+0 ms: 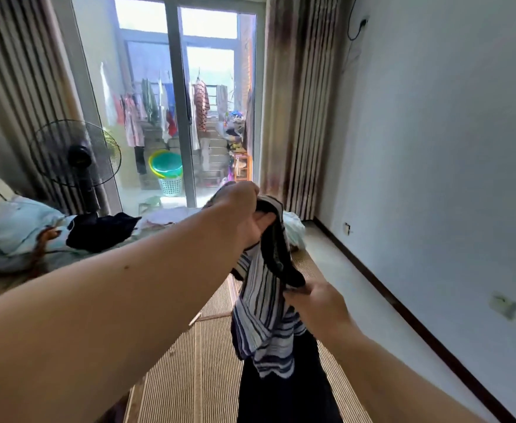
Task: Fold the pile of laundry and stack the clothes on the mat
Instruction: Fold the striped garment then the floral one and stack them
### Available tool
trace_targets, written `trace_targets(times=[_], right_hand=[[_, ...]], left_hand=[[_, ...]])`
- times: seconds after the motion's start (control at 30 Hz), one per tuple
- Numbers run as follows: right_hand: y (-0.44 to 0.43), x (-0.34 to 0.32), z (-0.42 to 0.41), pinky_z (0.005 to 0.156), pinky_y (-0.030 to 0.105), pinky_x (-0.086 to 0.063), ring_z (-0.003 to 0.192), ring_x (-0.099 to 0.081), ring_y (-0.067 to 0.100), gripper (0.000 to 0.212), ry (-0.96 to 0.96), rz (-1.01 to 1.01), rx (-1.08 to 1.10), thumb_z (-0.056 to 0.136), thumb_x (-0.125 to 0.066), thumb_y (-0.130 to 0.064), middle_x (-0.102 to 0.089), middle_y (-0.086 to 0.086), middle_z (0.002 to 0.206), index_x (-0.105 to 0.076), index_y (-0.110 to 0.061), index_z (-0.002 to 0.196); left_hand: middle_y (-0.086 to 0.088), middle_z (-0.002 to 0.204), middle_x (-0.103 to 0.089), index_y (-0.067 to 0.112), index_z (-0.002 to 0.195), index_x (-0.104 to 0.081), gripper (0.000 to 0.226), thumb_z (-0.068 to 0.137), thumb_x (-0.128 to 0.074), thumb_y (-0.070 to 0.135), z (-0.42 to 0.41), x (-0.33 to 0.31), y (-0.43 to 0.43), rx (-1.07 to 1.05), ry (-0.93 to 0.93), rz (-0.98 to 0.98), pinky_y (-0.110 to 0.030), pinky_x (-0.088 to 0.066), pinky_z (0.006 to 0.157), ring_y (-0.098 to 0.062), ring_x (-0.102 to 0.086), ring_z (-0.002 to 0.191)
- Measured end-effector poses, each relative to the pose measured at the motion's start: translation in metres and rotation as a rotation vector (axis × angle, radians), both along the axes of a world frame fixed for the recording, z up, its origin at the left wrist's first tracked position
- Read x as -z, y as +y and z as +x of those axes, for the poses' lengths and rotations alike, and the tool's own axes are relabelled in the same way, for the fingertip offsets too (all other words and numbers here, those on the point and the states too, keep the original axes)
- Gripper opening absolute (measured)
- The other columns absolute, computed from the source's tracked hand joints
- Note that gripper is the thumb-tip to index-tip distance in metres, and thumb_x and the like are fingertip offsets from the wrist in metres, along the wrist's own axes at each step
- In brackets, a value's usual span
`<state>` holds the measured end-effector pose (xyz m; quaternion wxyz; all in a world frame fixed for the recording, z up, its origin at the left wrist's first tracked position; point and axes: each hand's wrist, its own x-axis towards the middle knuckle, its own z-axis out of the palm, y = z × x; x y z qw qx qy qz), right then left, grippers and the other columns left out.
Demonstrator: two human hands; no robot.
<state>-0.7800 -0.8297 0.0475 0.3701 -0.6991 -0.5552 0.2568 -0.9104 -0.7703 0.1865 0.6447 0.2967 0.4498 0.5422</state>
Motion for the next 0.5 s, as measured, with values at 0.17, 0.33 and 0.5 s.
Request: trace_targets(times=[0.17, 0.33, 0.5], right_hand=[[0.011, -0.011, 0.015, 0.05, 0.028, -0.03, 0.052, -0.043, 0.012, 0.033, 0.071, 0.219, 0.159, 0.089, -0.055, -0.029, -0.049, -0.009, 0.045, -0.054, -0.02, 0.057], [0.014, -0.061, 0.014, 0.056, 0.02, -0.034, 0.067, -0.05, 0.009, 0.021, 0.069, 0.447, 0.297, 0.098, -0.046, -0.023, -0.056, -0.012, 0.07, -0.061, -0.021, 0.083], [0.01, -0.11, 0.012, 0.057, 0.011, -0.033, 0.073, -0.049, 0.007, 0.015, -0.008, 0.624, 0.232, 0.101, -0.042, -0.026, -0.054, -0.013, 0.079, -0.055, -0.022, 0.093]], left_hand=[[-0.011, 0.086, -0.065, 0.013, 0.088, -0.055, 0.006, 0.093, -0.058, 0.012, -0.034, -0.005, 0.012, -0.08, 0.164, 0.073, -0.033, -0.057, 0.051, -0.025, -0.067, 0.075], [-0.014, 0.103, -0.063, 0.012, 0.089, -0.066, 0.02, 0.087, -0.063, 0.032, -0.081, 0.0, 0.024, -0.334, 0.721, 0.222, -0.044, -0.052, 0.094, -0.032, -0.062, 0.103], [-0.016, 0.139, -0.044, 0.016, 0.127, -0.055, 0.037, 0.102, -0.035, 0.035, -0.111, 0.005, 0.028, -0.385, 1.257, 0.531, -0.035, -0.032, 0.098, -0.033, -0.04, 0.126]])
